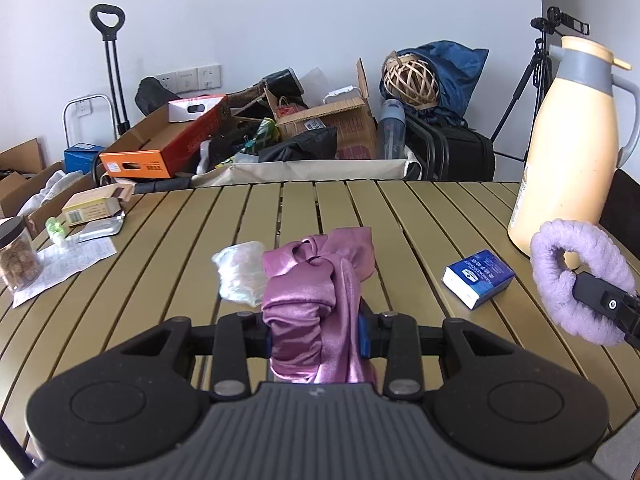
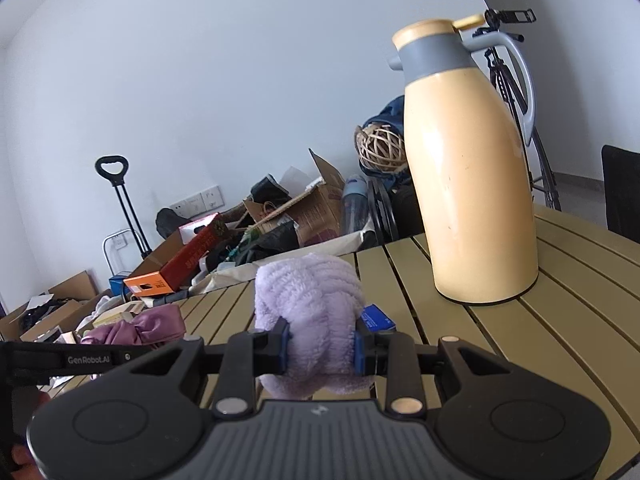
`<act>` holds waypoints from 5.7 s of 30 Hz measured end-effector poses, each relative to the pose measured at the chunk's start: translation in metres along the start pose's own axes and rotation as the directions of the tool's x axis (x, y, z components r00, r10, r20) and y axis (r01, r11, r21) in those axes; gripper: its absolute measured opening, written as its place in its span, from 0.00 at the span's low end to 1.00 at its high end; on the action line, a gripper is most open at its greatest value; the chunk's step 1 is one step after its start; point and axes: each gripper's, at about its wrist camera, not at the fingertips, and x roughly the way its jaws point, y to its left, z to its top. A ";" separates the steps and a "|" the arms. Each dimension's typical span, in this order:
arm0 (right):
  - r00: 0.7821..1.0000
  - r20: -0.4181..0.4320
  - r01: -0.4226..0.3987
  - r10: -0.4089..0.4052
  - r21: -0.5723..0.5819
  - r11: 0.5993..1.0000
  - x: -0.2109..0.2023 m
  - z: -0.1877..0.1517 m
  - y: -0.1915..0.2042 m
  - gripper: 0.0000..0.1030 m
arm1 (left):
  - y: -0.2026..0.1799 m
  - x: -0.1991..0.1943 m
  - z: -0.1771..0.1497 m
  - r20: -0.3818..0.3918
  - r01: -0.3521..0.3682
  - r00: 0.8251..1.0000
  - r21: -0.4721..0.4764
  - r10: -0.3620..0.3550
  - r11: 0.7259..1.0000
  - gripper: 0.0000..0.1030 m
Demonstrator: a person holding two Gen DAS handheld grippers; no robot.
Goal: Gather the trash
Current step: 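Carry the pink scrunchie and lavender cloth with both tools down to the black bin, then move the right tool over the bin and open it to drop the lavender cloth, then lower the left tool into the bin and open it to drop the pink scrunchie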
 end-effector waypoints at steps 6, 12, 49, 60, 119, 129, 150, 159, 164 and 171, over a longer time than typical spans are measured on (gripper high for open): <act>0.999 0.026 -0.024 0.025 -0.028 0.999 -0.034 -0.009 0.011 0.27 | 0.011 -0.036 -0.017 0.030 -0.002 1.000 -0.015 0.003 1.000 0.35; 0.999 0.008 -0.052 0.052 -0.066 0.996 -0.069 -0.032 0.024 0.27 | 0.022 -0.069 -0.038 0.033 0.032 0.999 -0.011 -0.031 0.999 0.35; 0.937 -0.348 -0.039 0.014 -0.065 0.997 -0.184 -0.190 0.041 0.27 | 0.068 -0.152 -0.211 -0.120 0.077 0.990 -0.014 -0.078 0.997 0.35; 0.898 -0.439 -0.026 -0.026 -0.112 0.993 -0.180 -0.208 0.049 0.27 | 0.060 -0.133 -0.259 -0.251 0.086 0.964 -0.024 -0.089 0.996 0.35; 0.773 -0.627 -0.064 -0.096 -0.228 0.972 -0.045 -0.251 0.085 0.27 | 0.126 -0.045 -0.302 -0.491 -0.056 0.870 -0.178 -0.040 0.982 0.35; 0.755 -0.648 -0.073 -0.096 -0.229 0.971 -0.014 -0.259 0.095 0.27 | 0.133 -0.034 -0.304 -0.519 -0.069 0.854 -0.194 -0.042 0.979 0.35; 0.737 -0.662 -0.063 -0.139 -0.272 0.960 0.020 -0.274 0.105 0.72 | 0.134 -0.019 -0.310 -0.563 -0.078 0.825 -0.194 -0.046 0.978 0.35; 0.729 -0.669 -0.059 -0.146 -0.275 0.960 0.020 -0.275 0.101 1.00 | 0.134 -0.019 -0.310 -0.564 -0.077 0.825 -0.192 -0.045 0.978 0.35; 0.730 -0.668 -0.055 -0.142 -0.265 0.963 0.019 -0.274 0.099 1.00 | 0.134 -0.019 -0.311 -0.565 -0.077 0.824 -0.190 -0.045 0.979 0.35; 0.734 -0.664 -0.045 -0.144 -0.260 0.965 0.018 -0.272 0.097 1.00 | 0.134 -0.020 -0.310 -0.561 -0.076 0.827 -0.189 -0.045 0.979 0.35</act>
